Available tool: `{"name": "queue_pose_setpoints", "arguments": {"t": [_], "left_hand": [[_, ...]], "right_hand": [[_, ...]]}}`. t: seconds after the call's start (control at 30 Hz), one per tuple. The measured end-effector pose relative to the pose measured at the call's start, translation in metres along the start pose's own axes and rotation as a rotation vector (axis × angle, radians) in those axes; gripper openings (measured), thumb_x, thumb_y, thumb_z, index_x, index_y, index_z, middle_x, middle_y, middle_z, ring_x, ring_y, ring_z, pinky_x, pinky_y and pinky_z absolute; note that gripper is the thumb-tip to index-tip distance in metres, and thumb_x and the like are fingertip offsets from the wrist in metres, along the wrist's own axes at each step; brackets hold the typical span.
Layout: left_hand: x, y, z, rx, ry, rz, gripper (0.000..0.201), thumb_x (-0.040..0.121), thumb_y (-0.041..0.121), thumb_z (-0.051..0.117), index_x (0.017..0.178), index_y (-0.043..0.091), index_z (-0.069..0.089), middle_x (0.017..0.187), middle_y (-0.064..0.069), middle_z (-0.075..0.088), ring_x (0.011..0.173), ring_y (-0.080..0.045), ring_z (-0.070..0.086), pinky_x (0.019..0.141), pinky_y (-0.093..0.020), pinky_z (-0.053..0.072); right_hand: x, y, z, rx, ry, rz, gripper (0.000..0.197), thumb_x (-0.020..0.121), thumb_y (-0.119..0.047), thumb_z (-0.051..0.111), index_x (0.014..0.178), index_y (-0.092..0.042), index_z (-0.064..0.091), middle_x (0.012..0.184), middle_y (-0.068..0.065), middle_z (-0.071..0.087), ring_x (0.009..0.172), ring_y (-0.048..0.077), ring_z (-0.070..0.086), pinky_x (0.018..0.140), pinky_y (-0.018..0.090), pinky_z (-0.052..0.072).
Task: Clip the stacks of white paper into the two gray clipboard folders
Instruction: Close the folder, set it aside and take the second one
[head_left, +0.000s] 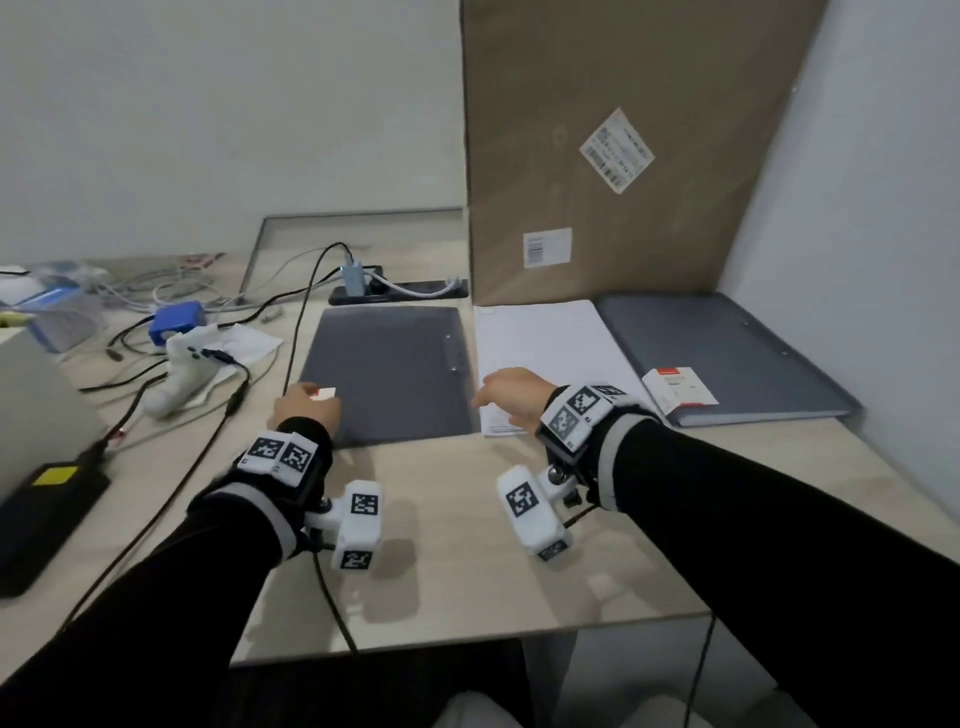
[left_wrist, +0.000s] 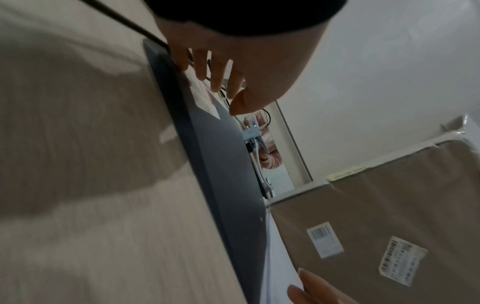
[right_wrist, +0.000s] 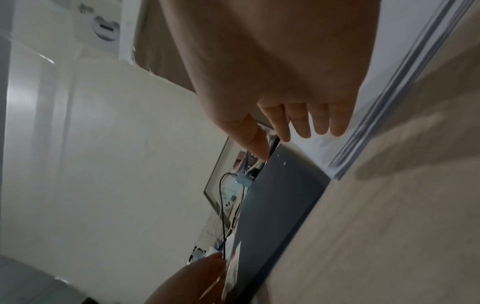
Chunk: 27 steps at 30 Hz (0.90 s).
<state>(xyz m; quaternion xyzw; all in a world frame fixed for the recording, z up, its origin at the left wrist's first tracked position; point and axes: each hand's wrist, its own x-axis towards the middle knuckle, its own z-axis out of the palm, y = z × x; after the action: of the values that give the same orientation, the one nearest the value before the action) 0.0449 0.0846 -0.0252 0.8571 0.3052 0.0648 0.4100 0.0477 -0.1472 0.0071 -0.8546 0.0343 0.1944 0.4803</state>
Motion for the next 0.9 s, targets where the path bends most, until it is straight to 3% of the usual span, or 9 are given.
{"name": "queue_pose_setpoints", "arguments": {"t": [0.03, 0.17, 0.3, 0.4, 0.47, 0.6, 0.73, 0.83, 0.9], "left_hand": [[0.003, -0.003, -0.001, 0.037, -0.012, -0.011, 0.046, 0.086, 0.021, 0.053, 0.131, 0.010, 0.052, 0.136, -0.020, 0.052, 0.126, -0.037, 0.048, 0.109, -0.039, 0.037], [0.008, -0.004, -0.002, 0.194, -0.052, -0.014, 0.049, 0.087, 0.016, 0.054, 0.133, 0.001, 0.047, 0.137, -0.023, 0.050, 0.127, -0.037, 0.048, 0.106, -0.039, 0.039], [0.022, -0.011, -0.004, 0.149, -0.086, -0.054, 0.053, 0.086, 0.012, 0.057, 0.135, -0.004, 0.042, 0.137, -0.025, 0.050, 0.124, -0.038, 0.051, 0.105, -0.040, 0.041], [0.031, -0.010, -0.011, 0.018, -0.108, -0.106, 0.062, 0.081, 0.016, 0.063, 0.135, -0.004, 0.040, 0.130, -0.025, 0.053, 0.116, -0.039, 0.055, 0.088, -0.039, 0.046], [0.035, -0.007, -0.017, -0.117, -0.131, -0.157, 0.056, 0.079, 0.017, 0.067, 0.127, -0.005, 0.048, 0.113, -0.023, 0.059, 0.100, -0.035, 0.060, 0.072, -0.036, 0.045], [0.038, -0.006, -0.030, -0.412, -0.284, -0.208, 0.026, 0.079, 0.017, 0.068, 0.101, 0.005, 0.062, 0.069, -0.011, 0.064, 0.057, -0.025, 0.059, 0.057, -0.028, 0.046], [0.029, 0.005, -0.038, -0.522, -0.354, -0.105, 0.015, 0.089, 0.011, 0.058, 0.076, 0.006, 0.055, 0.036, -0.002, 0.062, 0.029, -0.011, 0.060, 0.033, -0.019, 0.050], [0.025, 0.012, -0.043, -0.614, -0.338, 0.010, 0.014, 0.092, 0.004, 0.052, 0.079, 0.008, 0.055, 0.044, -0.003, 0.067, 0.035, -0.009, 0.064, 0.036, -0.020, 0.052], [0.020, 0.015, -0.048, -0.678, -0.324, 0.058, 0.013, 0.092, 0.001, 0.050, 0.082, 0.007, 0.055, 0.066, -0.010, 0.068, 0.039, -0.009, 0.067, 0.039, -0.020, 0.053]], "right_hand": [[0.002, -0.004, 0.008, -0.024, -0.011, -0.006, 0.018, 0.090, -0.016, 0.056, 0.106, -0.009, 0.059, 0.114, 0.008, 0.056, 0.106, 0.025, 0.048, 0.091, 0.030, 0.040], [0.010, -0.011, 0.030, -0.077, -0.031, -0.007, 0.053, 0.089, -0.017, 0.056, 0.138, -0.002, 0.040, 0.146, 0.012, 0.040, 0.133, 0.030, 0.040, 0.107, 0.037, 0.035], [0.016, -0.009, 0.038, -0.112, -0.068, 0.029, 0.069, 0.089, -0.022, 0.057, 0.148, -0.007, 0.023, 0.155, 0.009, 0.028, 0.140, 0.028, 0.032, 0.112, 0.038, 0.031], [0.020, -0.006, 0.040, -0.109, -0.095, 0.022, 0.079, 0.088, -0.025, 0.059, 0.152, -0.011, 0.015, 0.159, 0.003, 0.017, 0.146, 0.024, 0.021, 0.117, 0.036, 0.024], [0.020, -0.004, 0.040, -0.099, -0.089, 0.021, 0.081, 0.087, -0.026, 0.060, 0.152, -0.011, 0.015, 0.159, 0.002, 0.017, 0.146, 0.023, 0.021, 0.117, 0.034, 0.023], [0.019, -0.001, 0.043, -0.079, -0.055, 0.033, 0.082, 0.086, -0.030, 0.061, 0.151, -0.009, 0.016, 0.158, 0.003, 0.022, 0.144, 0.023, 0.025, 0.118, 0.037, 0.023], [0.020, -0.001, 0.046, -0.044, -0.003, 0.015, 0.075, 0.087, -0.032, 0.058, 0.149, -0.008, 0.023, 0.153, 0.005, 0.033, 0.139, 0.024, 0.035, 0.115, 0.037, 0.029], [0.022, 0.001, 0.051, 0.021, 0.061, -0.015, 0.071, 0.081, -0.037, 0.059, 0.142, -0.007, 0.038, 0.143, 0.006, 0.046, 0.133, 0.027, 0.044, 0.111, 0.037, 0.035], [0.037, 0.013, 0.055, 0.112, 0.105, -0.022, 0.076, 0.070, -0.041, 0.059, 0.136, -0.006, 0.046, 0.138, 0.008, 0.053, 0.128, 0.028, 0.050, 0.109, 0.042, 0.038]]}}
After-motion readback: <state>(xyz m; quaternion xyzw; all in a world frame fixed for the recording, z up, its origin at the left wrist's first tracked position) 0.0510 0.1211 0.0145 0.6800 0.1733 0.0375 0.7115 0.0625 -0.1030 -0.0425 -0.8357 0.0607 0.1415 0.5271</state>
